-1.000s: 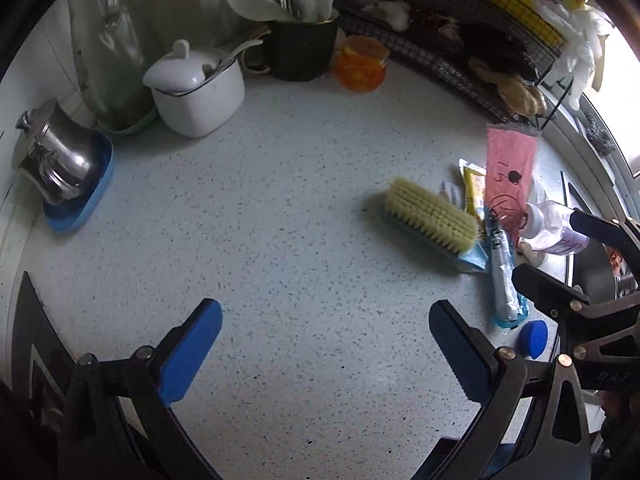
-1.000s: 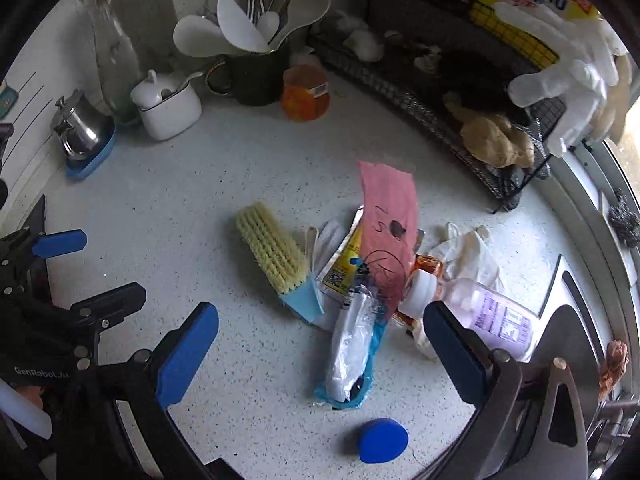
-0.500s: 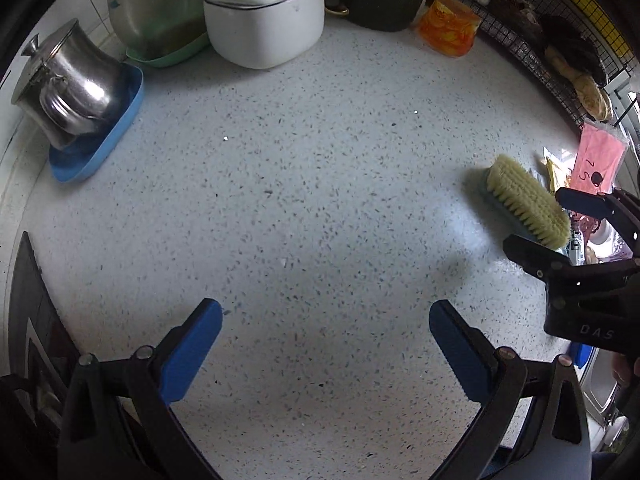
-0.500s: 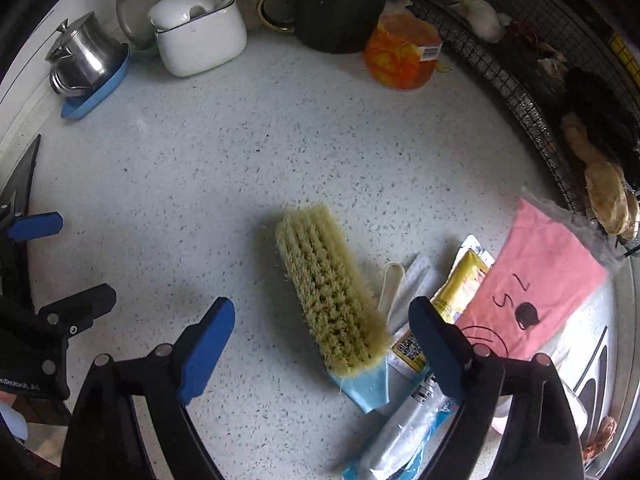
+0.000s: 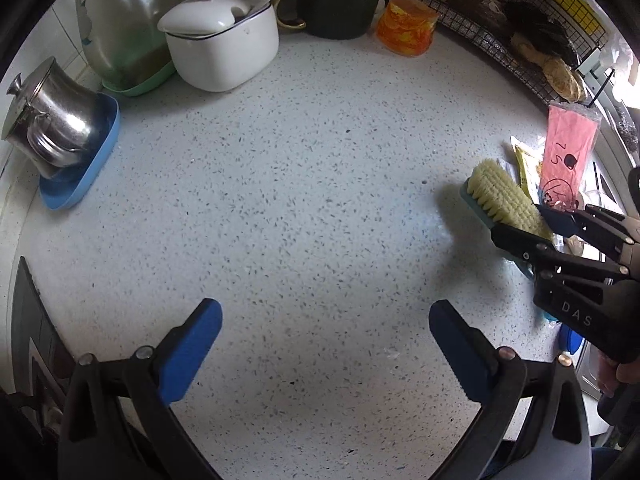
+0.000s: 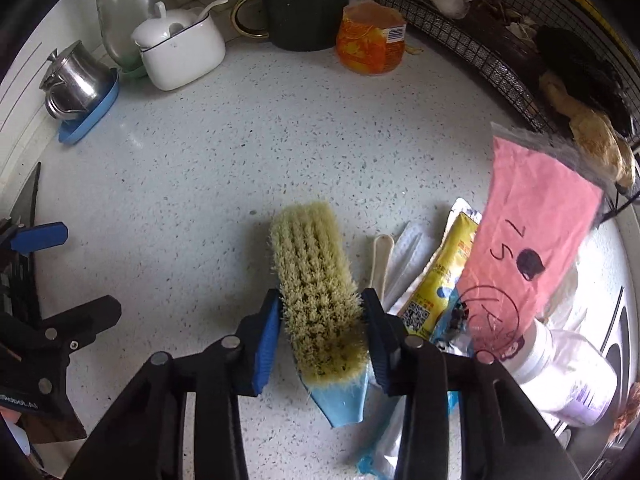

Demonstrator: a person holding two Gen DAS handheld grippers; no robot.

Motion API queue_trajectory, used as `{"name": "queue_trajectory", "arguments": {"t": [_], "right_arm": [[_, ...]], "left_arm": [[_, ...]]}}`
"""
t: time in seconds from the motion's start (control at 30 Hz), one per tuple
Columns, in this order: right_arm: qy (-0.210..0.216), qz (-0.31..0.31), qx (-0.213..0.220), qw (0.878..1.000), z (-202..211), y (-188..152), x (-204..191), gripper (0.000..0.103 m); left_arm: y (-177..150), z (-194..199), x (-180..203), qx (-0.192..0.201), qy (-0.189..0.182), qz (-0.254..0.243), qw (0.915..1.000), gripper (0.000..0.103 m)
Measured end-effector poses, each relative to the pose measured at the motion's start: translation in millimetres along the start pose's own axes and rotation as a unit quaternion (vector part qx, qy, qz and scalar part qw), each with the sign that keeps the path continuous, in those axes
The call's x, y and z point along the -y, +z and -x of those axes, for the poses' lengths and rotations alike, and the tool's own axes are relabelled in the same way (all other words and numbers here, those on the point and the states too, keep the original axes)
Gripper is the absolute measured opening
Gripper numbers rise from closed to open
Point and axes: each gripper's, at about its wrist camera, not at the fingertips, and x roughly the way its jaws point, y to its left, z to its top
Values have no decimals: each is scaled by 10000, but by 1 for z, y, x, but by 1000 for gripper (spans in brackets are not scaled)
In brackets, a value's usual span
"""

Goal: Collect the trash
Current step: 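Grasp the yellow scrub brush with the right tool, then grasp the pink-and-blue plastic bag with the left tool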

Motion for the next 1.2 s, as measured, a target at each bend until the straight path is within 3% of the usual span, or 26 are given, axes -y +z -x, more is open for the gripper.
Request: {"name": "queue_trajectory", "arguments": {"t": [0.17, 0.43, 0.9, 1.2], "right_arm": [[120, -532, 241, 9982, 36, -24, 24, 37], [-230, -1564, 405, 9866, 81, -75, 64, 37], [-785, -2707, 460, 9584, 100, -133, 118, 33], [-910, -3179, 231, 9435, 94, -160, 138, 33]], "left_arm": [[1, 13, 25, 109, -212, -275, 9993, 103], [17, 12, 92, 25, -669, -1033, 9924, 103], [49, -18, 186, -292, -1116, -1905, 9749, 103], [35, -48, 216, -752, -1135, -1982, 9706, 102]]}}
